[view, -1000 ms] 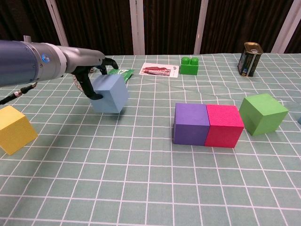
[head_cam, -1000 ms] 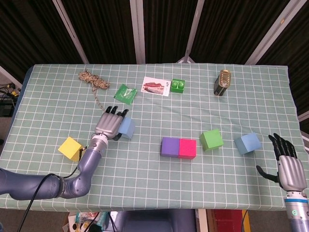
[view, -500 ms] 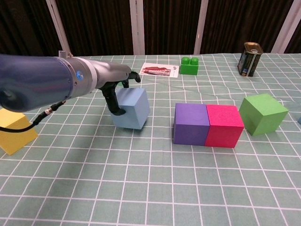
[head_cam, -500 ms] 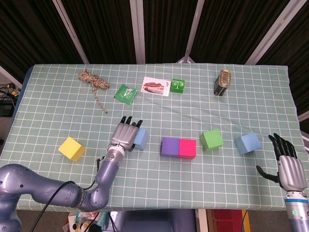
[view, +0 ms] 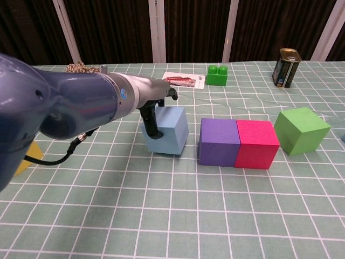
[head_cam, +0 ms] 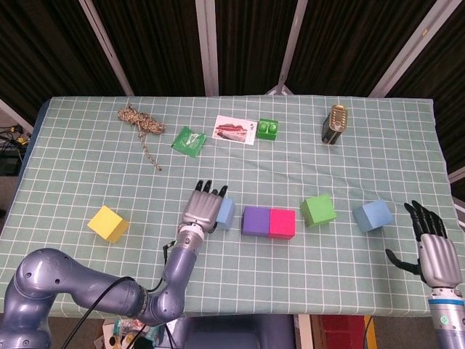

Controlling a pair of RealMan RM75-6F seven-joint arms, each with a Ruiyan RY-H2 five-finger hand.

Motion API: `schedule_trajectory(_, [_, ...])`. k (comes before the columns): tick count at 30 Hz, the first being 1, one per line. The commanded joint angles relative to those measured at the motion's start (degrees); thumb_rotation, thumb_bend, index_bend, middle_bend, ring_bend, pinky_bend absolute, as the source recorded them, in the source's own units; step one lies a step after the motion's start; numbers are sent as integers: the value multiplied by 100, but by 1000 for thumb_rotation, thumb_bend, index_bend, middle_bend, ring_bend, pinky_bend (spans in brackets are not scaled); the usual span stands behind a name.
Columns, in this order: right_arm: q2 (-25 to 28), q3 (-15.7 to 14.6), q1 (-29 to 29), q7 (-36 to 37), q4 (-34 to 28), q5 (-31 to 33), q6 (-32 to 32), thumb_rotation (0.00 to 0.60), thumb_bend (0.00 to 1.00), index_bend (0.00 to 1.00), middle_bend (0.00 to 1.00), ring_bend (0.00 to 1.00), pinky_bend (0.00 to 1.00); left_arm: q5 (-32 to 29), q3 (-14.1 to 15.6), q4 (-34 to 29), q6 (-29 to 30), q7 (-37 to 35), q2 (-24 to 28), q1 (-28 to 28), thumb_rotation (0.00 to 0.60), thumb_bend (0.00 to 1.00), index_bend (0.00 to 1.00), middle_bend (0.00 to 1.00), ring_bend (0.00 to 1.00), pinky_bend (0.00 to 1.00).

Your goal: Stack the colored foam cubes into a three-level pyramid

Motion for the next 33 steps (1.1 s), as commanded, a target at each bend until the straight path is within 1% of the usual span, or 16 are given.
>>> schedule_trajectory(1, [2, 0, -1, 8, -1, -3, 1, 600, 249, 0, 0, 0, 0, -15, -54, 20, 36, 16, -58, -9, 600, 486, 61, 278, 0, 47])
schedule_trajectory(7, [7, -1, 1, 21, -5, -5, -3, 600, 249, 0, 0, 0, 0, -100, -116, 71, 123, 139, -156, -22, 600, 486, 59, 278, 0, 47])
schedule_trajectory(12, [5, -3, 3, 29, -10, -13, -4, 600, 250, 0, 0, 0, 0, -243, -246, 94, 222, 220, -250, -26, 600, 486, 56, 279, 0, 47])
schedule_trajectory(19, [6, -3, 7, 56, -12, -17, -13, 600, 249, 0, 0, 0, 0, -277, -356, 92, 380, 335, -348, -47, 600, 486, 53, 279, 0, 48])
schedule_trajectory(33, [18, -4, -1, 76, -19, -20, -1, 600, 249, 0, 0, 0, 0, -302, -435, 162, 443, 461, -491, 15, 600, 486, 45, 280, 0, 47])
